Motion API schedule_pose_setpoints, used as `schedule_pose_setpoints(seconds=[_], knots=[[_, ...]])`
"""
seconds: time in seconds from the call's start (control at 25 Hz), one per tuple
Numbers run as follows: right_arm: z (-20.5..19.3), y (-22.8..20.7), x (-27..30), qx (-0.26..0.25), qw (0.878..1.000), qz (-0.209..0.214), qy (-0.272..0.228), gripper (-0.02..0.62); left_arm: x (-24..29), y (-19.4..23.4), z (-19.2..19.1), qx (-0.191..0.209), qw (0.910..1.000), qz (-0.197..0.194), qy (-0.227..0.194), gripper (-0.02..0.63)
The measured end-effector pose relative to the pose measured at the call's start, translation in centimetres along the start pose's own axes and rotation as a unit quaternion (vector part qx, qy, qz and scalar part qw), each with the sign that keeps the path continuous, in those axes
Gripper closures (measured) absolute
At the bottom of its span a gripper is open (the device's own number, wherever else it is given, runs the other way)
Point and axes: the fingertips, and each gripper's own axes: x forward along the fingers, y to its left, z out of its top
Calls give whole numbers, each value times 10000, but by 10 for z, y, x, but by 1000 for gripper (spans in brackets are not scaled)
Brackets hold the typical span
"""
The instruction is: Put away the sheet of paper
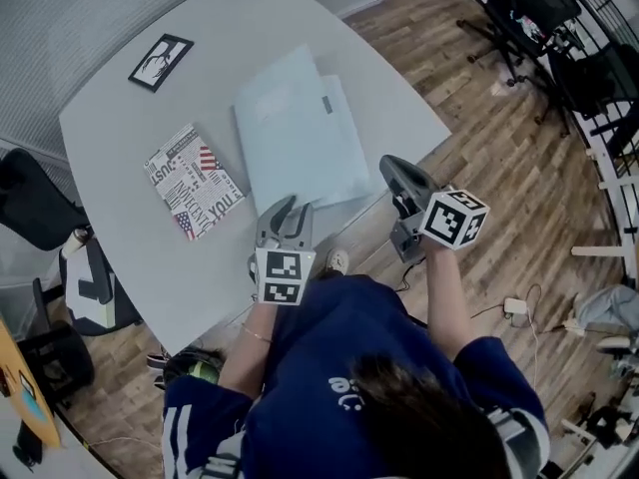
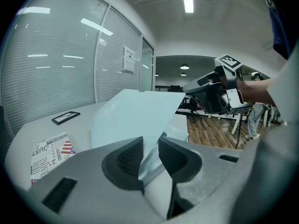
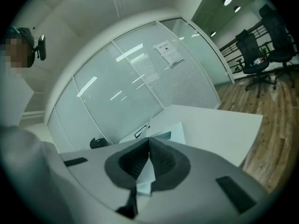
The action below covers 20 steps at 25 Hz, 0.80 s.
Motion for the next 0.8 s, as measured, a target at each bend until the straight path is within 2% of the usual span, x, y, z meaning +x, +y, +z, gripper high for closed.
schedule_pose_setpoints(seconds=[0.28,0.44,0.52,0.8], knots=[[-10,0,-25,-217,9983,-403,-368,586,25,-20,-12,35,9983,-488,321,506],[-24,-1,-28,-207,9979,-516,-339,586,43,-30,-27,-412,9924,-958,660,506],[-29,-2,-32,-149,9977,-576,-337,586,48,-36,-32,-590,9896,-1073,750,506],[-30,3,-36,-134,9973,-527,-500,586,57,-43,-22,-1411,9816,-1165,551,506]])
